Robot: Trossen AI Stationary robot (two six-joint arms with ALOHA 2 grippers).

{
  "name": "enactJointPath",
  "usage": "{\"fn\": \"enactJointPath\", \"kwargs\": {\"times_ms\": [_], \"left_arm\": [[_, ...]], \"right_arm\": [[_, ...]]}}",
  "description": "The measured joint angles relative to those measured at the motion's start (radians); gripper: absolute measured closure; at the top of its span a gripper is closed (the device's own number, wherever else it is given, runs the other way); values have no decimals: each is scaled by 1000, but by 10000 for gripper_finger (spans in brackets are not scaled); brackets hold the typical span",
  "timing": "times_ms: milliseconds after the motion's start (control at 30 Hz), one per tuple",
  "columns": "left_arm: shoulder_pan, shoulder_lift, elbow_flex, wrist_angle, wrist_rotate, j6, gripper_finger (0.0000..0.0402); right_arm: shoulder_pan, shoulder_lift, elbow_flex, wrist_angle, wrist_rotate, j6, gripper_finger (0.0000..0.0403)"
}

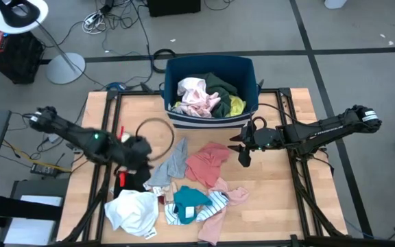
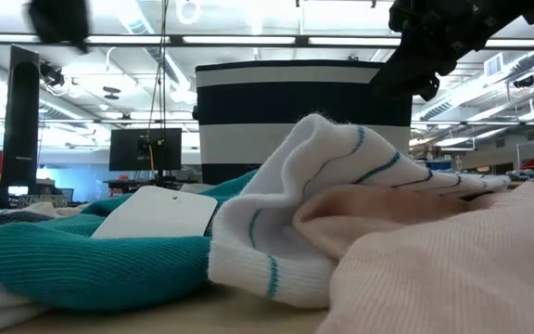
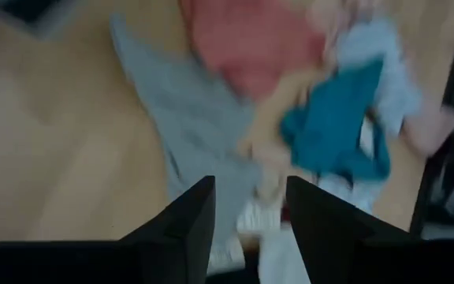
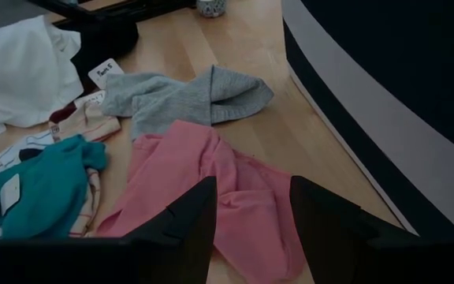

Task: Sort clothes
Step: Put the white shorts into the blue laundry bin

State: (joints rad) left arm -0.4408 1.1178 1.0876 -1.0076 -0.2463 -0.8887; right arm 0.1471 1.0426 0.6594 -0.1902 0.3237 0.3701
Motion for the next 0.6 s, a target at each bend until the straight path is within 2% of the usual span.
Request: {"fn": "enactJointPath", "kwargs": {"times_ms": [267,500,600], "left_arm": [[-181,1,-152,67,61,-245,239],[-220,1,-268,265,105,-279,239],[-227,3,-309,286,116,-304,239]], "right_arm": [[0,0,0,0,0,6,238],[0,0,0,1,-1,23,238],[0,0,0,1,-4,25,238]]}}
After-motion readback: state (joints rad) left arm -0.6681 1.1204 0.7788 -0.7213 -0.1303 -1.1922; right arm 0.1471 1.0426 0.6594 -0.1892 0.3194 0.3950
